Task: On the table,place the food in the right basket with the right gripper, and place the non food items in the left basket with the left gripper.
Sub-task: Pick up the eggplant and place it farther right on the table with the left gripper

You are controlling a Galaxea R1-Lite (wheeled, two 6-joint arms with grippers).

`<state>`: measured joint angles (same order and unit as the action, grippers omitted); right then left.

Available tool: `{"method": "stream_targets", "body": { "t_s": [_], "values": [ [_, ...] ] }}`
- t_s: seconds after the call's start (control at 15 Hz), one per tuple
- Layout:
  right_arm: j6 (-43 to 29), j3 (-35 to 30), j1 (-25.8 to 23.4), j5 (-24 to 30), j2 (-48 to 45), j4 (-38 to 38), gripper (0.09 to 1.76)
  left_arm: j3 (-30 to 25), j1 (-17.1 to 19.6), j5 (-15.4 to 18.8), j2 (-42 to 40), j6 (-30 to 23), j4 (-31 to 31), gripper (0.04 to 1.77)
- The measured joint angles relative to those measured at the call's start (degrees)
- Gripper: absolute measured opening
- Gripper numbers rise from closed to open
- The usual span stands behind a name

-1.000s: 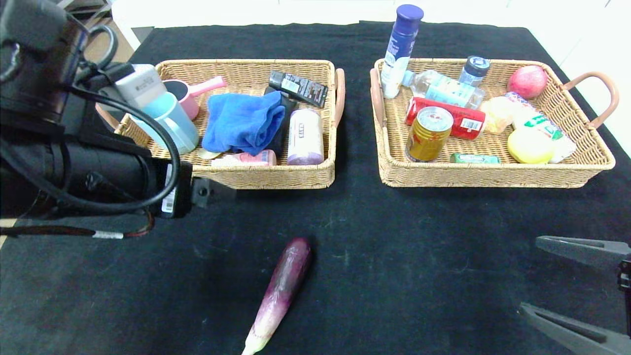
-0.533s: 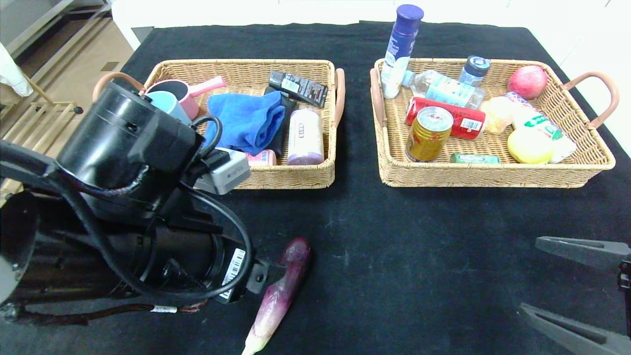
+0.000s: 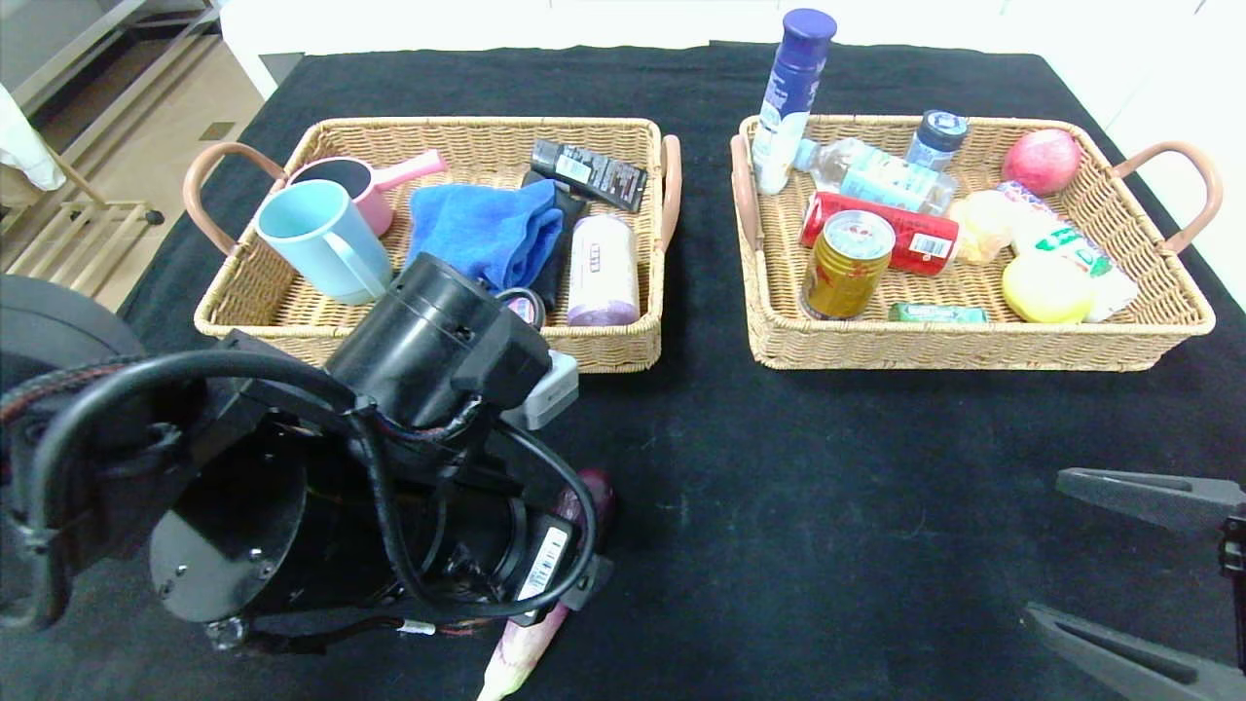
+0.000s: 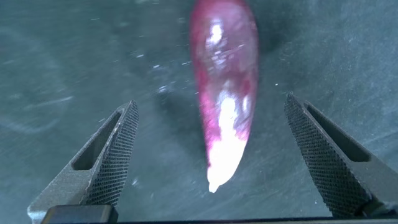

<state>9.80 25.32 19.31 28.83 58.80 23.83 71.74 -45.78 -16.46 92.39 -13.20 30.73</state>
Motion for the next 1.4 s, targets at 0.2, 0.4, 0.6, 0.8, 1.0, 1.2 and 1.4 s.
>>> {"method": "stream_targets", "body": {
  "t_s": [0.2, 0.4, 0.6, 0.8, 1.0, 1.2, 1.4],
  "values": [
    [0.0, 0.0, -0.1, 0.0, 0.0, 0.0, 1.71, 0.4, -1.0, -1.1, 2.2, 0.1, 0.5, 1.71],
    [0.1, 0.0, -0.1, -0.1, 0.0, 0.0, 1.71, 0.5, -1.6, -3.9, 4.4, 0.1, 0.2, 1.71],
    [0.2, 0.1, -0.3, -0.1, 0.0, 0.0, 1.71, 0.7, -1.8, -4.1, 5.9, 0.1, 0.0, 1.71],
    [0.2, 0.1, -0.3, -0.1, 0.0, 0.0, 1.71, 0.7, -1.9, -4.2, 6.4, 0.2, 0.1, 1.44],
    [0.2, 0.1, -0.3, -0.1, 0.0, 0.0, 1.71, 0.8, -1.9, -4.2, 6.6, 0.3, 0.1, 1.01],
    [0.2, 0.1, -0.4, -0.1, -0.1, 0.0, 1.71, 0.8, -1.9, -4.2, 6.7, 0.2, 0.2, 0.75],
    [0.2, 0.1, -0.4, -0.1, -0.1, 0.0, 1.71, 0.8, -1.9, -4.2, 6.9, 0.1, 0.1, 0.75]
  ]
}}
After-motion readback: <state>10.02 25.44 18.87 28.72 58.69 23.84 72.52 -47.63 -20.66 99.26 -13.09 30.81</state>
